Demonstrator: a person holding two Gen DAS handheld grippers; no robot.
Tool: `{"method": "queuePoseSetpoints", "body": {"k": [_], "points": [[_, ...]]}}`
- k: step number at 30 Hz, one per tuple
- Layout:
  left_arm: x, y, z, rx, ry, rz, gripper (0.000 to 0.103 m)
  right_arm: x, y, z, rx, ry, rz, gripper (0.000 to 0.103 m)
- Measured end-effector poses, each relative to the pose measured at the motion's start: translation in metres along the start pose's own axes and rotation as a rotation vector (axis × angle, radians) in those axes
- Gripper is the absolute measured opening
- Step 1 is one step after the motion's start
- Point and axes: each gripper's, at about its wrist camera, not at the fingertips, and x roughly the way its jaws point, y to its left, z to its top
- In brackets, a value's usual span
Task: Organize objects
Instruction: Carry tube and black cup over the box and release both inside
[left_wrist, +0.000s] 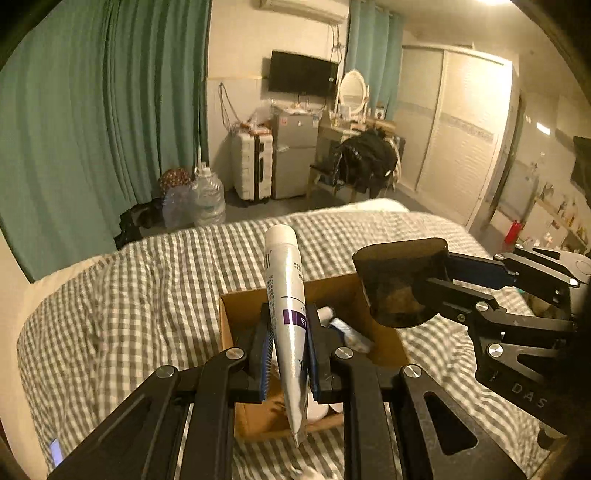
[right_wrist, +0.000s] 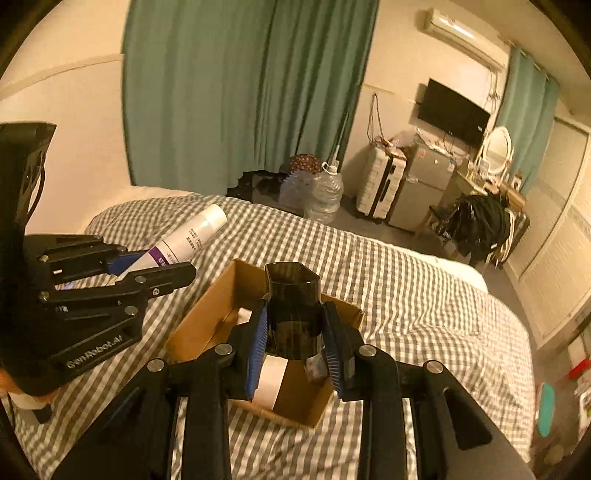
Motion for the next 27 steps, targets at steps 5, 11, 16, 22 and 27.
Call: {"method": "queuePoseSetpoints", "body": {"k": [5,11,16,22,27], "points": [[0.049,0.001,-0.010,0.014,0.069,-0.003,0.016,0.056,-0.015,-0.007,0.050,0.055,0.015,0.028],[0.097,0.002,-0.028,0.012,0.137,-0.010,0.016,0.108,-0.026,-0.029,0.105,0.114,0.045,0.028],[0.125,0.003,-0.040,0.026,0.180,-0.006,0.016,0.136,-0.031,-0.045,0.129,0.143,0.066,0.028],[0.135,0.005,-0.046,0.034,0.194,-0.008,0.016,0.153,-0.033,-0.056,0.146,0.154,0.090,0.028],[0.137,0.010,-0.047,0.021,0.202,0.000,0.018,0.155,-0.033,-0.062,0.156,0.150,0.090,0.028]]}}
